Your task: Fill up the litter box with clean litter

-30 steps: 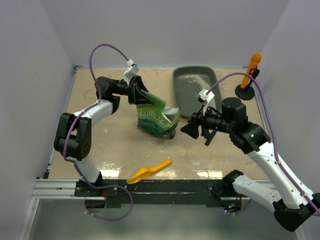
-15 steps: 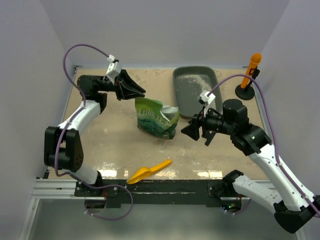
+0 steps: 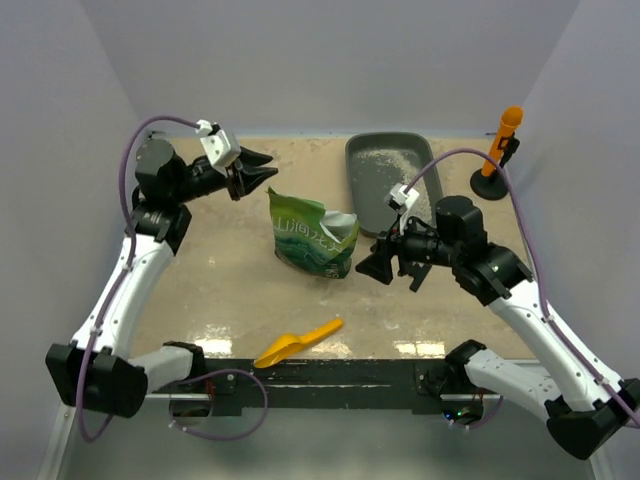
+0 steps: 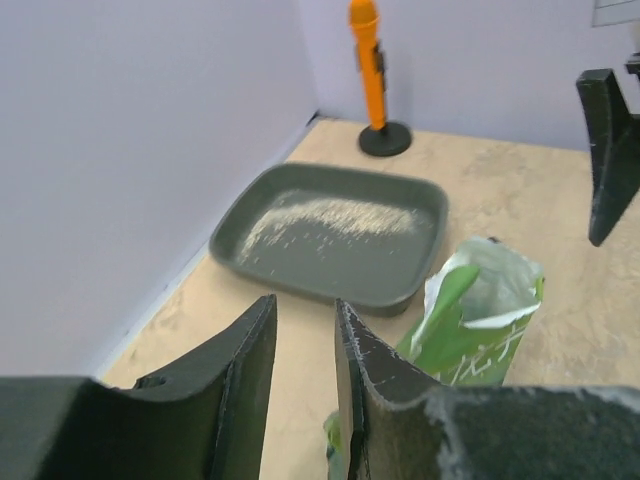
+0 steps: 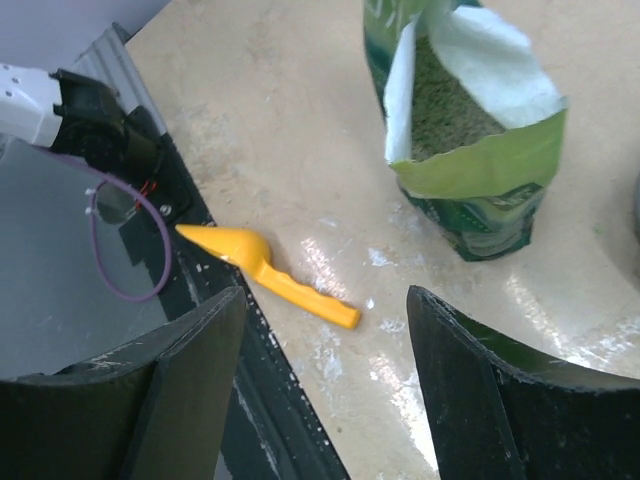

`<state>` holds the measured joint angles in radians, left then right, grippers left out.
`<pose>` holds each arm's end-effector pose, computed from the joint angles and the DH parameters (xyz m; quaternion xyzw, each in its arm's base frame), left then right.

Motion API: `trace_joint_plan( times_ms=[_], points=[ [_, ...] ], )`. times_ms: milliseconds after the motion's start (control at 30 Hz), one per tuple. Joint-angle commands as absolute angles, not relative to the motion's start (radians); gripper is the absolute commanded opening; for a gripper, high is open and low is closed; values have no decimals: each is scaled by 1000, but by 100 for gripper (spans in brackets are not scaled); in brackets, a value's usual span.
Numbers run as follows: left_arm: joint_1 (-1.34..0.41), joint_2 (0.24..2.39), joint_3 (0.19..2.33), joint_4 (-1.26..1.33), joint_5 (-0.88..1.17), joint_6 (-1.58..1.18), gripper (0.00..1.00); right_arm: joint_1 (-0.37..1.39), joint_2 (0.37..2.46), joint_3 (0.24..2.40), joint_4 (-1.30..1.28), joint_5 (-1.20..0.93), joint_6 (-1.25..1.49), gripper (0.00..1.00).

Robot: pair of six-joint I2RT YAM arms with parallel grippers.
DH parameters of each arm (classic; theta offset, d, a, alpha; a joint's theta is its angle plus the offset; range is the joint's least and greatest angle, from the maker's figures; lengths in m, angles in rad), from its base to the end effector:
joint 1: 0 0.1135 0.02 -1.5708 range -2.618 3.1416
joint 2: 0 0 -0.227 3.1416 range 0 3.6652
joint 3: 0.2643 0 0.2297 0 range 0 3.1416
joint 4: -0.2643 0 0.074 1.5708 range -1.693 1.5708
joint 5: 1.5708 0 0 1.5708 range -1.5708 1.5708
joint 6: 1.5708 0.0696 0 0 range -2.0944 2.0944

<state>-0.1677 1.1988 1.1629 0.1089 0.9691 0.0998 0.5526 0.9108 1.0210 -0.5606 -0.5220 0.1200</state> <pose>0.2609 -0.1024 0.3853 0.4185 0.5516 -0.3390 0.6370 0.1652 0.1427 0.3184 -0.3096 0.7700 0.3758 0.4125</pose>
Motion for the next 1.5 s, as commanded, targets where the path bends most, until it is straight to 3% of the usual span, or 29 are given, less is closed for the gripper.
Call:
trace_joint_plan(
  times_ms=[0,167,333,533,767,1033,1467],
  points=[
    [-186,1020,1097,-92,582,132,34,622,980,1015,-522,-603,135,71],
    [-187,853,1009,-245,476,6,36,836,1100,982,-445,-467,234,71],
    [-187,833,1012,-486,407,-107,32,1017,1137,917,-358,-325,328,71],
    [-187,738,931,-518,382,-155,31,1192,1173,859,-275,-169,373,75],
    [-187,690,922,-609,364,-167,33,1396,1330,897,-262,217,423,77],
    [-187,641,885,-598,426,-169,33,1549,1529,957,-273,622,486,77],
    [-209,620,880,-595,453,-158,34,1589,1647,1014,-210,683,465,73]
  ],
)
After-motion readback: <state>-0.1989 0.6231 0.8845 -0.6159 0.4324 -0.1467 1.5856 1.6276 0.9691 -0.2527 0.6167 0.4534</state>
